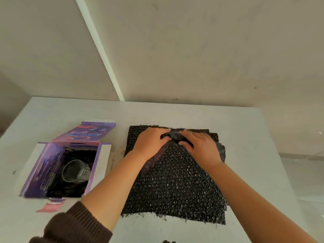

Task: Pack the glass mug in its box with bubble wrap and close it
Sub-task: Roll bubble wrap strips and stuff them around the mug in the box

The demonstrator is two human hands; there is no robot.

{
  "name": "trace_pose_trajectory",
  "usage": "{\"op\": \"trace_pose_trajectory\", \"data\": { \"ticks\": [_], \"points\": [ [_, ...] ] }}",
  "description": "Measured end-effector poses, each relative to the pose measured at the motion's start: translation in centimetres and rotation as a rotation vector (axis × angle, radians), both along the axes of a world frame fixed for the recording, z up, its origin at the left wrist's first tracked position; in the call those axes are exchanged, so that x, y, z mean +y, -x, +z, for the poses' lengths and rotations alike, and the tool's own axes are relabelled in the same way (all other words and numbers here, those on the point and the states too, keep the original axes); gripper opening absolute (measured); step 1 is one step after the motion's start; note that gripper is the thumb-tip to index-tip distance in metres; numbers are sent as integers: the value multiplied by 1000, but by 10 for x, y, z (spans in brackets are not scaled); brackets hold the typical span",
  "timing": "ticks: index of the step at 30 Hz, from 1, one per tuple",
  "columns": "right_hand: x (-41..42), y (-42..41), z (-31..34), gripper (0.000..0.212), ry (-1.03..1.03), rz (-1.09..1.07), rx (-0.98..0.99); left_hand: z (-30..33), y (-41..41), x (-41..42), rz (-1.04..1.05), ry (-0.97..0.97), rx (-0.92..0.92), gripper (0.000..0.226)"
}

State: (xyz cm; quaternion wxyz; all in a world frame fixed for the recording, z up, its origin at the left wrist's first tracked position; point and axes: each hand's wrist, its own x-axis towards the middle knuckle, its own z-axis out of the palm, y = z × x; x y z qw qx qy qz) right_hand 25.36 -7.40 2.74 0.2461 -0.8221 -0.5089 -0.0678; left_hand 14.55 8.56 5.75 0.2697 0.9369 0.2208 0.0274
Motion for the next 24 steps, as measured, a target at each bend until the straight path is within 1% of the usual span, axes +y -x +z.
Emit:
{"op": "trace_pose_trajectory", "data": {
  "ticks": [4, 6, 8, 11, 13, 15, 17, 19, 23, 24],
  "points": [
    [-3, 33, 14, 19, -68, -106, 70, 7, 22, -20, 91, 129, -61, 35],
    [-1, 48, 19, 15, -53, -200, 163, 7, 34, -29, 132, 199, -113, 37],
    [4, 62, 22, 14, -46, -274, 311, 9, 44, -36, 151, 310, -152, 40],
    [13, 78, 32, 10, -157, -342, 550, 16, 59, -36, 136, 542, -150, 44],
    [21, 86, 40, 7, -235, -379, 766, 20, 70, -32, 126, 595, -181, 43],
    [29, 95, 47, 7, -275, -392, 967, 23, 79, -26, 136, 585, -242, 40],
    [36, 104, 56, 7, -320, -387, 1163, 26, 86, -22, 153, 556, -309, 39],
    [44, 114, 67, 11, -357, -338, 1299, 28, 91, -18, 200, 519, -386, 38],
    [61, 142, 84, 27, -466, -140, 1476, 37, 102, -10, 332, 544, -562, 37],
    [67, 150, 87, 32, -467, -85, 1472, 42, 104, -6, 362, 568, -602, 36]
  ]
}}
